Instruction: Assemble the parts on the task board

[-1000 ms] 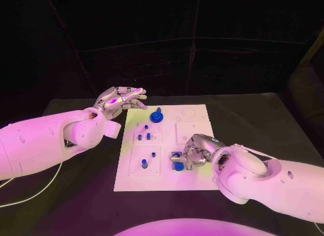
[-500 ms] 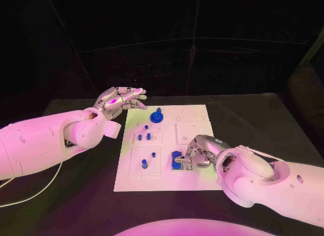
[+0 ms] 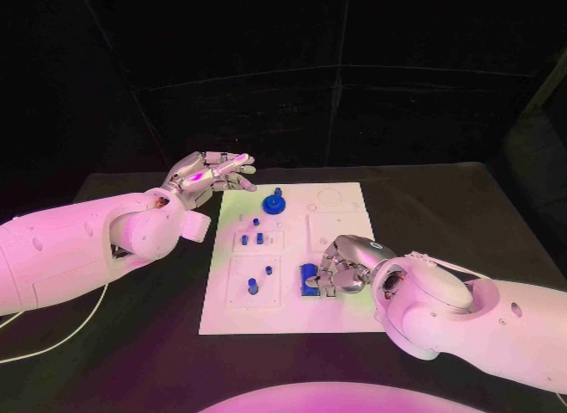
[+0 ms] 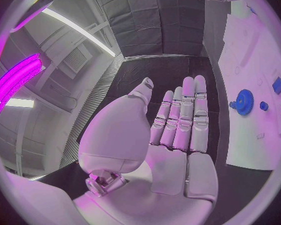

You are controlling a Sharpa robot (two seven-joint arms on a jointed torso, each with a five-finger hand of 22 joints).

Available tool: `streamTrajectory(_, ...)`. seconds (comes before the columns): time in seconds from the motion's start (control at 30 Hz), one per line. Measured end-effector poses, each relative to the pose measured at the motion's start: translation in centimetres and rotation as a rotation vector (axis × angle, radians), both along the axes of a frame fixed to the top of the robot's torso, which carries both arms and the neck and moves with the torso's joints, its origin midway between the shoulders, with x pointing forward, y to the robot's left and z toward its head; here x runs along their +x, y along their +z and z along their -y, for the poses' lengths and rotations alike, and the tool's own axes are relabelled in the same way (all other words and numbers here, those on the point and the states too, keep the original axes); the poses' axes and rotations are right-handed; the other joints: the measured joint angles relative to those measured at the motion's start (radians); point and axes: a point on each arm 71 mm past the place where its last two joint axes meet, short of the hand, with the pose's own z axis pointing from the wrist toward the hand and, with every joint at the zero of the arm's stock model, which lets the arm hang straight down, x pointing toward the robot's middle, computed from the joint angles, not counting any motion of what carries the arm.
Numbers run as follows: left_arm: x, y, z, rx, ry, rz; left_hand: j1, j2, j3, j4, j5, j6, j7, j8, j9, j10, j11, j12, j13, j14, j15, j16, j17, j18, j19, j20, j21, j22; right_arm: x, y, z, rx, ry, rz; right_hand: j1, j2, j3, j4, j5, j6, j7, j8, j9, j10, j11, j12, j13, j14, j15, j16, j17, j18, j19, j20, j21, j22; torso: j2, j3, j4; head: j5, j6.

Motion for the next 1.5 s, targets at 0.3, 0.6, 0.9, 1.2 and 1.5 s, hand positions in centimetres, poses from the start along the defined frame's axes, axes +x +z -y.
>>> streamTrajectory(0.3,0.0,0.0,-0.1,0.001,0.002,-0.001,0.0,0.0,0.0,0.0,0.0,0.0,0.0,0.0,0.0,0.0,0.0,0.0,0.0,0.0,0.0,0.0,0.0,0.0,0.0,0.0,0.0,0.0,0.1,-0.3,0.4,-0.025,-0.005,-0.007,0.03,0.001,-0.005,-0.011,-0.006,0.004,-0.004,0.0,0.002,0.0,0.0,-0.001,0.0,0.0,0.0,0.0,0.0,0.0,0.0,0.0,0.0,0.001,0.0,0.0,-0.0009,0.002,-0.002)
streamTrajectory(0.6,0.0,0.0,-0.2,0.001,0.002,-0.002,0.0,0.0,0.0,0.0,0.0,0.0,0.0,0.0,0.0,0.0,0.0,0.0,0.0,0.0,0.0,0.0,0.0,0.0,0.0,0.0,0.0,0.0,0.1,-0.2,0.8,-0.033,-0.009,-0.003,0.035,0.007,-0.008,-0.013,-0.006,0.004,-0.004,0.0,0.002,-0.001,0.002,-0.001,0.009,-0.006,-0.002,0.0,0.001,-0.009,0.0,0.0,0.0,0.001,0.0,0.0008,-0.0016,0.002,-0.002)
streamTrajectory(0.9,0.0,0.0,-0.2,0.002,0.003,-0.002,0.005,0.005,0.0,0.0,0.0,-0.004,0.004,0.0,0.0,0.0,0.0,0.0,0.0,0.0,0.0,0.0,0.0,0.0,0.0,0.0,-0.004,-0.002,-0.2,0.6,4.1,0.013,-0.04,0.048,0.048,0.02,-0.022,-0.005,0.053,-0.084,0.038,-0.082,-0.032,-0.018,0.026,-0.04,0.067,-0.002,0.013,0.0,0.001,-0.009,-0.006,0.006,0.0,0.001,-0.001,0.0012,-0.0017,-0.007,0.003)
streamTrajectory(1.2,-0.1,0.0,-0.3,0.002,0.005,-0.002,0.005,0.005,0.0,0.0,0.0,-0.004,0.004,0.0,0.0,0.0,0.0,0.0,0.0,0.0,0.0,0.0,0.0,0.0,0.0,0.0,-0.004,-0.002,-0.7,1.2,9.9,0.009,-0.118,0.064,0.048,0.02,-0.028,-0.005,0.053,-0.089,0.043,-0.102,-0.039,-0.023,0.031,-0.049,0.067,-0.002,0.02,0.0,0.0,-0.008,-0.004,0.015,0.0,0.001,-0.002,0.0005,-0.0041,-0.022,0.004)
streamTrajectory(1.5,-0.1,0.0,-0.1,0.0,0.0,-0.003,0.005,0.005,0.0,0.0,0.0,-0.004,0.004,0.0,0.0,0.0,0.0,0.0,0.0,0.0,0.0,0.0,0.0,0.0,0.0,0.0,-0.004,-0.002,-0.7,0.9,11.3,-0.024,-0.142,0.038,0.048,0.02,-0.051,0.004,0.047,-0.077,0.043,-0.12,-0.045,-0.023,0.031,-0.057,0.066,-0.002,0.02,0.0,0.0,-0.008,0.0,0.019,0.0,0.0,-0.002,0.0009,-0.0062,-0.041,0.005)
